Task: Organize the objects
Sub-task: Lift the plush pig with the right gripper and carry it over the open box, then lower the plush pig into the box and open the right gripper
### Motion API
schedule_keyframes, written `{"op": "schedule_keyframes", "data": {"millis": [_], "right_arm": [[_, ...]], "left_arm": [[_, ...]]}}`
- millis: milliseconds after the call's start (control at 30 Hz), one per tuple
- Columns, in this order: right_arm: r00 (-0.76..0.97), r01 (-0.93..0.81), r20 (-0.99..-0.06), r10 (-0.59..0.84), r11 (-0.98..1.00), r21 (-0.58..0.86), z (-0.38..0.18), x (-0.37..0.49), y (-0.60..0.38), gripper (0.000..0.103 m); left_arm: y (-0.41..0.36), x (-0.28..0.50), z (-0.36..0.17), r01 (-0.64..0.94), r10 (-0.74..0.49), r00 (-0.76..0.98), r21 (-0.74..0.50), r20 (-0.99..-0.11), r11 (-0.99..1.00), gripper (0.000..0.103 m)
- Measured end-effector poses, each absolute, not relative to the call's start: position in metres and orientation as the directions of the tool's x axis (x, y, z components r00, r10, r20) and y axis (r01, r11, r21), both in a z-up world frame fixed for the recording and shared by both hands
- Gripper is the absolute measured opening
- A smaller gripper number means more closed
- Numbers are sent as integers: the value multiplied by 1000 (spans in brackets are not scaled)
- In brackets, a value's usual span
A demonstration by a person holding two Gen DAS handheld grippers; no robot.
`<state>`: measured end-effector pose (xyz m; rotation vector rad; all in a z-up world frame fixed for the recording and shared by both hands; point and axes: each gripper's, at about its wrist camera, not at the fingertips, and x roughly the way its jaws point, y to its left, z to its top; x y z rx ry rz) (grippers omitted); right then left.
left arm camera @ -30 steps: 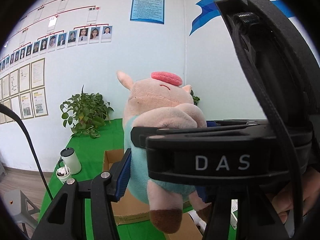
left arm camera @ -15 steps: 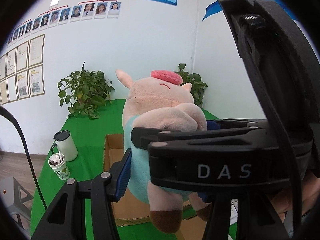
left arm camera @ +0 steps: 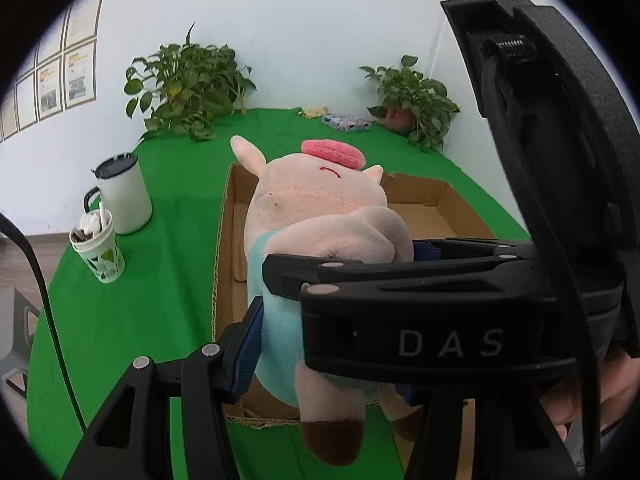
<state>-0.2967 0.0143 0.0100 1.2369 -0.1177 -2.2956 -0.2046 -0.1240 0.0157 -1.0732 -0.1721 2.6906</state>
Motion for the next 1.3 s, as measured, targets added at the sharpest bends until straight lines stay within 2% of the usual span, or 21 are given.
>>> {"op": "schedule_keyframes", "data": {"millis": [167,333,500,567,633,733,833,933,967,1000,1033,1200,1300], "right_arm": [[-357,371,-799,-485,-858,355,-68,-336,15,75],[-331,369,-813,-479,-859,355,-97,-355,8,75],[-341,363,-827,-447,-874,323,-106,-363,-3,78],[-350,369,-833,-428,-880,297,-104,-360,-13,80],[-344,361,-839,-422,-884,297,-105,-363,-18,83],[-323,349,-829,-457,-872,345,-90,-359,-13,84],[-323,351,-772,-548,-827,440,-69,-356,4,84],[-339,344,-761,-553,-826,447,-63,-358,10,84],[-316,344,-776,-545,-828,442,-71,-360,8,83],[-287,340,-795,-535,-833,437,-84,-363,4,73],[-272,335,-801,-533,-833,441,-91,-363,3,68],[-295,336,-780,-552,-824,456,-104,-366,0,69],[-330,316,-781,-531,-841,438,-96,-358,6,70]], "left_arm": [[-129,-220,-21,-138,264,-629,-230,-731,-963,53],[-130,-212,-31,-122,244,-624,-216,-743,-969,53],[-129,-193,-19,-146,237,-658,-188,-714,-971,52],[-129,-195,-22,-125,211,-644,-170,-735,-977,42],[-134,-196,-22,-113,228,-635,-203,-738,-973,39],[-143,-195,-19,-75,227,-627,-232,-746,-970,37],[-153,-195,-20,-44,255,-618,-292,-743,-956,36],[-149,-194,-21,-40,236,-622,-270,-747,-962,37],[-147,-193,-21,-39,228,-623,-262,-748,-964,37],[-146,-193,-21,-36,225,-625,-259,-748,-965,37],[-147,-193,-22,-33,221,-625,-258,-749,-966,37],[-150,-185,-18,-25,204,-639,-246,-742,-969,38],[-151,-173,-10,1,154,-653,-204,-742,-979,42]]}}
